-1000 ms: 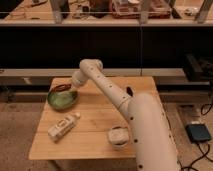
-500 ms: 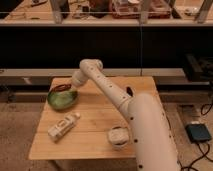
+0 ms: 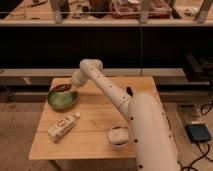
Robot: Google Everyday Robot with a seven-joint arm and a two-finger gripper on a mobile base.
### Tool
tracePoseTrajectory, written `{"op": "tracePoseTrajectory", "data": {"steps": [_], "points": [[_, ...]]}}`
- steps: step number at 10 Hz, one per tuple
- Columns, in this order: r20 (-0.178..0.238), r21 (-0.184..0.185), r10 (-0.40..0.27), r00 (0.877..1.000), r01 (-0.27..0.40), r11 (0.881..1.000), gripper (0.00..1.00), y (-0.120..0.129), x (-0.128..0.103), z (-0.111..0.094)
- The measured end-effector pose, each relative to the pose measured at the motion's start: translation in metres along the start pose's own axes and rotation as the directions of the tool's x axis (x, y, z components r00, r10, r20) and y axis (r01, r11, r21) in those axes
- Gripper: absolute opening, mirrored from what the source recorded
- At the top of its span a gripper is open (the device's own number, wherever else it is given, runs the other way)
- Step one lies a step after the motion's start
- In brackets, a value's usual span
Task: Place the pepper in the ceramic bowl
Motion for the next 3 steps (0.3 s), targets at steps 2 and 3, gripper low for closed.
{"op": "tracePoseTrajectory", "data": {"steps": [2, 3], "points": [[0.000, 0.000, 0.000, 1.000, 0.000, 1.000, 0.80, 0.0000, 0.0000, 0.0000], [0.000, 0.000, 0.000, 1.000, 0.000, 1.000, 0.80, 0.0000, 0.0000, 0.0000]]}}
